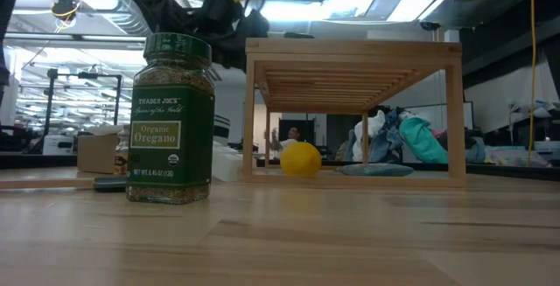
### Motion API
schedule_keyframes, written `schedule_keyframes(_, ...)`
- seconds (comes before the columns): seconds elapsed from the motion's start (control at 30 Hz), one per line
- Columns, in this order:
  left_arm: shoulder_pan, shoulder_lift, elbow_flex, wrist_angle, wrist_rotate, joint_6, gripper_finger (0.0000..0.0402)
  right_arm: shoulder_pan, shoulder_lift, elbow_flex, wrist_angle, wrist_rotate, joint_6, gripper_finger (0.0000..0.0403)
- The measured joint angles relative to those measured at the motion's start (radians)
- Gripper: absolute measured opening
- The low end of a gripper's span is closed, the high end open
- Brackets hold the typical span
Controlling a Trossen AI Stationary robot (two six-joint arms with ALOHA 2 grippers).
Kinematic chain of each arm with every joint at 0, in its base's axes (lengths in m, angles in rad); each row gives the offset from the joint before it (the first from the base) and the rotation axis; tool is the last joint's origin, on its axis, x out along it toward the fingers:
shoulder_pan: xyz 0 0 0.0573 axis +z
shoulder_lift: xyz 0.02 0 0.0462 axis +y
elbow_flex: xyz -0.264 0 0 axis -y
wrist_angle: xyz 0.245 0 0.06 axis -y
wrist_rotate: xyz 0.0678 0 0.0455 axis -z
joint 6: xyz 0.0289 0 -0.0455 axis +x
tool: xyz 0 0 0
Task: Shelf spices
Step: Remove the black seasoning can from the shelf
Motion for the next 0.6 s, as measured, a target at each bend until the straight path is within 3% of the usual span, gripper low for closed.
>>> schedule_keyframes(0.13,-0.009,0.010,0.002,-0.003,-0.045,0.024,0.0184,0.000,0.000,0.000,0.000,0.000,0.000,0.0104)
schedule_keyframes(0.33,-0.016,0.011,0.003,0.023,-0.061,0.044,0.0107,0.000,0.000,0.000,0.000,-0.018,0.000,0.0104)
schedule_keyframes(0.6,-0.016,0.011,0.003,0.069,-0.061,0.041,0.0107,0.000,0.000,0.000,0.000,-0.042,0.001,0.0104)
